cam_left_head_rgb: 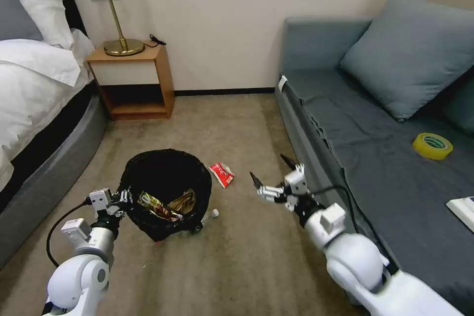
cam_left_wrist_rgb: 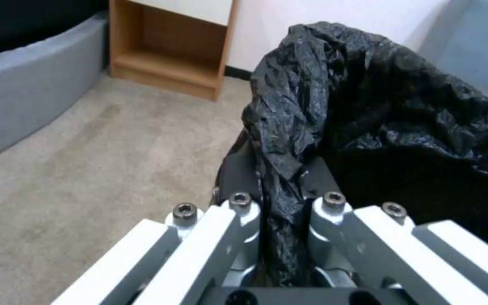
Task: Pick up the trash bin, then pick up the garbage on the floor and place it into the trash bin.
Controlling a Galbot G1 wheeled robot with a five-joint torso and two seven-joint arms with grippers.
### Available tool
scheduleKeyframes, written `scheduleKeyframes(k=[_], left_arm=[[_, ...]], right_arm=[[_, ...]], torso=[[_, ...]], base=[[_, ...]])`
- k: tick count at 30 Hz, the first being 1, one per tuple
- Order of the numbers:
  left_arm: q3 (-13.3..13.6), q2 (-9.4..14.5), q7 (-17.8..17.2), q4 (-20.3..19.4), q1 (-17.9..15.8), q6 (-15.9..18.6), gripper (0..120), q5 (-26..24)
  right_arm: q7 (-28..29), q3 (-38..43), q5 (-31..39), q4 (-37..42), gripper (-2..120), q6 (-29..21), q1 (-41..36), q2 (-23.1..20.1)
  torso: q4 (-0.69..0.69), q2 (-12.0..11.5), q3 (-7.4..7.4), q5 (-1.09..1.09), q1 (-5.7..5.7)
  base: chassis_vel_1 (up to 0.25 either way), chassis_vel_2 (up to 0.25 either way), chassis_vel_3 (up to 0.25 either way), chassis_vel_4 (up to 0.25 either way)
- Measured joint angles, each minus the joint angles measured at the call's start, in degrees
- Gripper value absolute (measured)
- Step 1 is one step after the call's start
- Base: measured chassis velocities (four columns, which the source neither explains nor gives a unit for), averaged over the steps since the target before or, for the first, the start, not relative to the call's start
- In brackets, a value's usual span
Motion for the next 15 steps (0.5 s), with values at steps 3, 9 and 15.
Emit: scheduleKeyframes(k=[3, 9, 15], left_arm=[[-0.6, -0.7, -0.5, 0.0, 0.1, -0.1, 6, 0.2], [-1.2, -0.8, -1.3, -0.2, -0.3, -0.1, 6, 0.1], [-1.2, -0.6, -1.8, 0.1, -0.5, 0.0, 6, 0.0]], right_arm=[[-2.1, 3.9, -5.3, 1.3, 100, 2.6, -7.6, 2.6], [-3.7, 5.3, -8.7, 1.5, 100, 5.2, -12.3, 4.1], [-4.3, 4.7, -9.3, 1.6, 100, 5.1, -12.4, 4.6]], torso=[[-0.01, 0.0, 0.0, -0.01, 0.0], [-0.01, 0.0, 0.0, -0.01, 0.0], [0.0, 0.0, 0.0, -0.01, 0.0]], base=[[0.0, 0.0, 0.0, 0.0], [0.0, 0.0, 0.0, 0.0], [0.0, 0.0, 0.0, 0.0]])
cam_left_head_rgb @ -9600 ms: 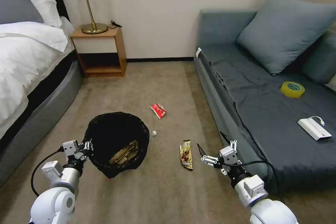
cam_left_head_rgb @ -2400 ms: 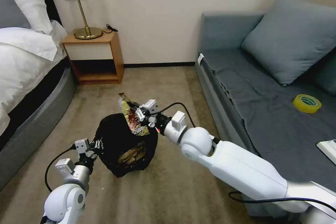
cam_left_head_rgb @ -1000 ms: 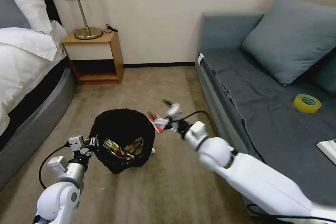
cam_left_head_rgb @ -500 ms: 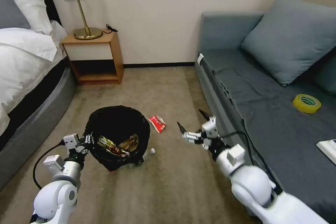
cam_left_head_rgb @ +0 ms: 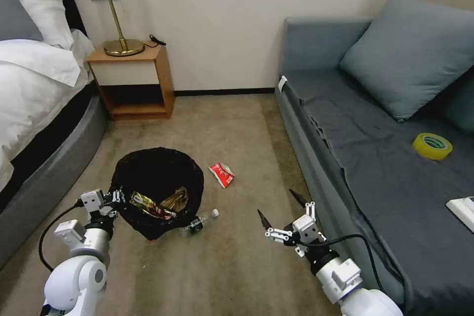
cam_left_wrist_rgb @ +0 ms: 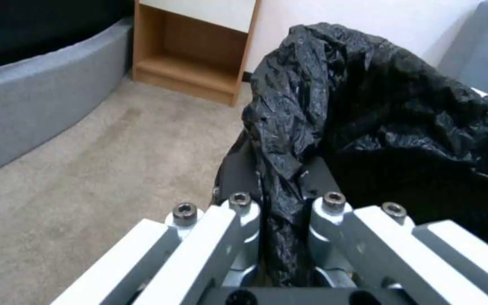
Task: Pick up the trash bin, then pick up the garbage on the floor and place it into the trash bin.
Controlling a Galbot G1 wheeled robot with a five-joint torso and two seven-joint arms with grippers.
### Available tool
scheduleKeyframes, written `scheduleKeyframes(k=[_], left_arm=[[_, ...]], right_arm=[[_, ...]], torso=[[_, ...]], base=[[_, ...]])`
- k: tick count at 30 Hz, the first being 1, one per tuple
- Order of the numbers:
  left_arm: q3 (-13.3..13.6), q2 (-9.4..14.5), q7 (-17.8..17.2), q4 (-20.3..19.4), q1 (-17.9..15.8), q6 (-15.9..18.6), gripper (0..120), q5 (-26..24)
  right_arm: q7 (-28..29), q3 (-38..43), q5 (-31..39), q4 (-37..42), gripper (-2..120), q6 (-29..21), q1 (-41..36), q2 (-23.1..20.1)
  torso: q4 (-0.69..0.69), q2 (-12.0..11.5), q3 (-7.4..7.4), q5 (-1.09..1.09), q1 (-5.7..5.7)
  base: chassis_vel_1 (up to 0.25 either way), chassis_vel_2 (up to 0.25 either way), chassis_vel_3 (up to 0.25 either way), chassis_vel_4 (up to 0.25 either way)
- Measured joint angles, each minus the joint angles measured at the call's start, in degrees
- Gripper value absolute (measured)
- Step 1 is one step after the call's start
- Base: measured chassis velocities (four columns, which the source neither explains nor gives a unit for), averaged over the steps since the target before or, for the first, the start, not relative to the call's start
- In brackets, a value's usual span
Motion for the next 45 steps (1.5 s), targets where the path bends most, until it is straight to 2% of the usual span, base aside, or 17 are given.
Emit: scheduleKeyframes(k=[12, 31, 45], left_arm=[[-0.9, 0.6, 0.0, 1.2, 0.0, -0.2, 6, -0.4], [-1.7, 0.9, 0.6, 0.0, -0.5, -0.2, 6, -1.2], [-2.4, 0.6, 0.7, 0.1, -0.3, -0.5, 6, -1.4]], right_arm=[[-0.6, -0.1, 0.4, 0.4, 100, -1.3, 0.6, -0.3], [-1.3, -0.1, 1.4, 0.0, 100, -0.7, 1.0, -0.5], [-1.5, -1.1, 2.6, 0.0, 100, -0.6, 1.3, -0.7]], torso=[[0.0, 0.0, 0.0, 0.0, 0.0], [0.0, 0.0, 0.0, 0.0, 0.0], [0.01, 0.0, 0.02, 0.0, 0.01]], base=[[0.0, 0.0, 0.0, 0.0], [-0.003, 0.003, 0.002, -0.002], [-0.126, 0.138, 0.151, -0.137]])
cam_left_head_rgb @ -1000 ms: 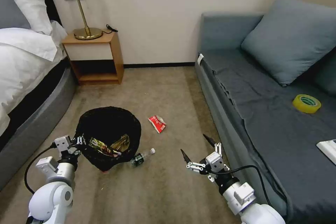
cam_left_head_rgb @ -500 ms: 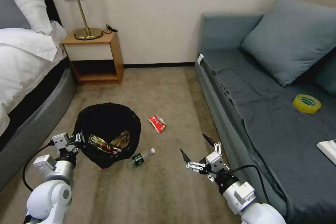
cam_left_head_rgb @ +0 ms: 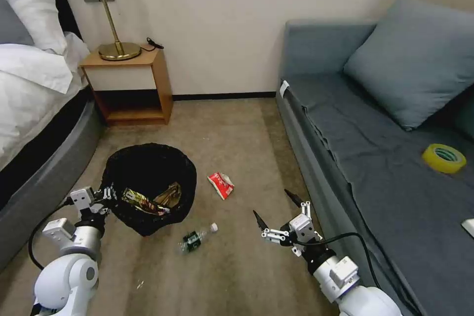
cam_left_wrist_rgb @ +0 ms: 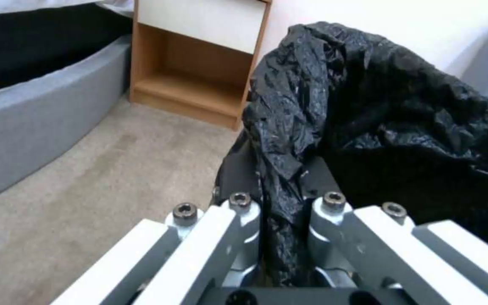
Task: Pick up the trash bin, then pick up the garbage on the floor and place it into the trash bin.
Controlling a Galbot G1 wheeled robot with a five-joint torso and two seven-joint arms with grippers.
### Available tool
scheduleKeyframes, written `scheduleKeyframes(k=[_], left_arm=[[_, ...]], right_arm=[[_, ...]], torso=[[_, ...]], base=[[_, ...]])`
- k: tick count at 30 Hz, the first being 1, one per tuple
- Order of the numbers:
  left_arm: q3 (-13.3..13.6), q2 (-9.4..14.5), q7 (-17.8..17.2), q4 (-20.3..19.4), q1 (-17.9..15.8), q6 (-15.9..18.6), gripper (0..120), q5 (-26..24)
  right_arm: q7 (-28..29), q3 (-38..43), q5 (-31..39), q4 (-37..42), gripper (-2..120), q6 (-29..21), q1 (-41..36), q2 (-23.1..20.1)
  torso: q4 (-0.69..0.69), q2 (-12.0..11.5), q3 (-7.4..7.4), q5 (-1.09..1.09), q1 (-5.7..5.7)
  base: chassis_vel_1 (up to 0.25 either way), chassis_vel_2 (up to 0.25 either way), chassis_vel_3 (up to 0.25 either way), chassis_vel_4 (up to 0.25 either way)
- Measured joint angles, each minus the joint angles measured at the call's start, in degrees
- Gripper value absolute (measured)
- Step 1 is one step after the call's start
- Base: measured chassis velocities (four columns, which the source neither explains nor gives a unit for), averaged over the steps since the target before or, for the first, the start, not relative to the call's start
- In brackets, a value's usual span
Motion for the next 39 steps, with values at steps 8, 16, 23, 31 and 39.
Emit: scheduleKeyframes(k=[8, 16, 23, 31, 39], left_arm=[[-0.5, -0.2, 0.0, 0.0, 0.1, 0.0, 6, -0.1], [-1.4, 0.7, 0.2, 0.0, -0.6, -0.1, 6, 0.8], [-3.3, 1.7, 1.0, -1.2, -1.8, 0.0, 6, 1.7], [-4.0, 1.3, 1.5, -2.1, -1.5, 0.0, 6, 2.0], [-3.8, 0.2, 2.8, -2.6, -0.4, -0.5, 6, 1.8]], right_arm=[[-0.6, -2.9, 0.4, -1.4, 100, 0.8, 3.0, -0.6], [0.5, -9.8, 4.3, -5.6, 100, -0.4, 11.1, -2.1], [3.8, -24.3, 20.4, -13.4, 100, -7.0, 26.4, -4.3], [5.2, -47.8, 31.4, -26.6, 100, -13.6, 51.8, -0.6], [-13.6, -64.8, 23.2, -43.8, 100, -16.2, 68.1, 6.1]], torso=[[-0.02, 0.0, -0.01, 0.0, 0.0], [-0.01, 0.0, -0.01, 0.01, 0.0], [-0.02, 0.0, 0.0, -0.01, 0.0], [0.01, 0.0, 0.0, -0.03, 0.0], [-0.01, 0.0, 0.0, -0.01, 0.0]], base=[[-0.028, 0.027, 0.032, -0.043], [0.0, 0.0, 0.0, 0.0], [0.0, 0.0, 0.0, 0.0], [0.0, 0.0, 0.0, 0.0], [0.0, 0.0, 0.0, 0.0]])
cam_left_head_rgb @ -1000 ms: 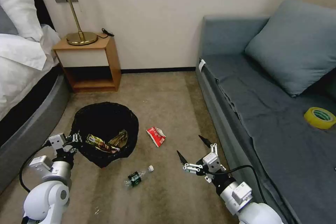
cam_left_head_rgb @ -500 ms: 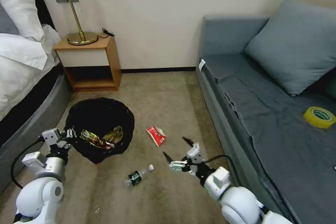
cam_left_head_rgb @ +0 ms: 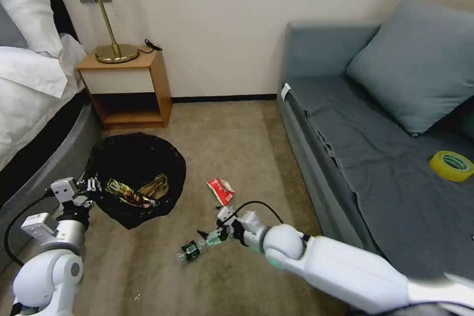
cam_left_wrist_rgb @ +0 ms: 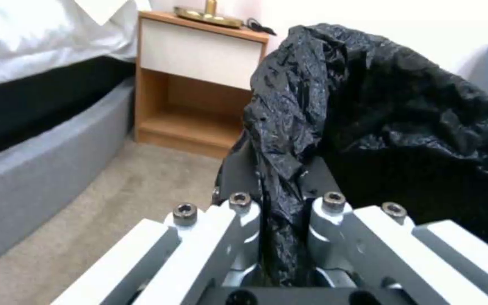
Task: Pick up the trash bin, then pick up the garbage on the floor and place it into the trash bin.
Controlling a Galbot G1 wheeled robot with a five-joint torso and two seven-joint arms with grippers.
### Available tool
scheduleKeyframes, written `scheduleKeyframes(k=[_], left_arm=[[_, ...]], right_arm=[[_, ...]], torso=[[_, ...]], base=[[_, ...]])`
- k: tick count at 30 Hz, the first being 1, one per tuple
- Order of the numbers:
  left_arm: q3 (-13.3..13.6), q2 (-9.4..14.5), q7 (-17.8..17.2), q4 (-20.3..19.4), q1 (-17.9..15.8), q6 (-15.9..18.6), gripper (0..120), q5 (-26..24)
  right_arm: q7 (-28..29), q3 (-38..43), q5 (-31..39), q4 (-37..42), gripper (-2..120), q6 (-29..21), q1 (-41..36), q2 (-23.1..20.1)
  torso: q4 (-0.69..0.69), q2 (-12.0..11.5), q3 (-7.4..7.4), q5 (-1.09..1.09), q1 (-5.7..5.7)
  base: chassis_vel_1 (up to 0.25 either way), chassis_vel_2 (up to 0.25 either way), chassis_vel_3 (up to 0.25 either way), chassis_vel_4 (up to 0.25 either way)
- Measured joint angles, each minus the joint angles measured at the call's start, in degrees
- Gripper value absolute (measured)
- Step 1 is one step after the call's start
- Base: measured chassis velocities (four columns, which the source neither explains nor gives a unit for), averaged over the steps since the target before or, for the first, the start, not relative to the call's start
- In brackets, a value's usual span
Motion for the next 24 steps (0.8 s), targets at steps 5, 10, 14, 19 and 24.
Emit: scheduleKeyframes(k=[5, 10, 14, 19, 24], left_arm=[[-0.5, -0.1, 0.5, 1.2, -0.2, -0.5, 6, -0.8], [-0.7, 0.1, 1.0, 1.7, -0.3, -0.9, 6, -1.7], [-0.7, 0.1, 1.2, 1.6, -0.2, -1.1, 6, -2.2], [-0.8, -0.2, 1.4, 1.6, -0.1, -1.2, 6, -3.4], [-0.7, -1.0, 1.5, 0.8, 0.4, -1.4, 6, -3.5]], right_arm=[[-6.4, -5.5, -3.2, -5.3, 100, 0.2, 5.1, 5.1], [-10.0, -8.2, -7.1, -12.0, 100, 2.0, 6.9, 10.5], [-10.7, -9.6, -8.6, -15.6, 100, 2.9, 7.4, 13.0], [-11.6, -12.1, -10.8, -21.3, 100, 4.2, 8.1, 16.1], [-12.5, -12.8, -12.3, -25.4, 100, 5.4, 7.9, 18.2]], torso=[[0.02, 0.0, 0.0, 0.01, 0.0], [0.02, 0.0, 0.0, 0.0, 0.0], [-0.01, 0.0, 0.0, 0.0, 0.0], [0.01, 0.0, 0.0, 0.0, 0.0], [0.01, 0.0, -0.01, 0.0, 0.0]], base=[[0.0, 0.0, 0.0, 0.0], [0.0, 0.0, 0.0, 0.0], [0.0, 0.0, 0.0, 0.0], [0.0, 0.0, 0.0, 0.0], [0.0, 0.0, 0.0, 0.0]])
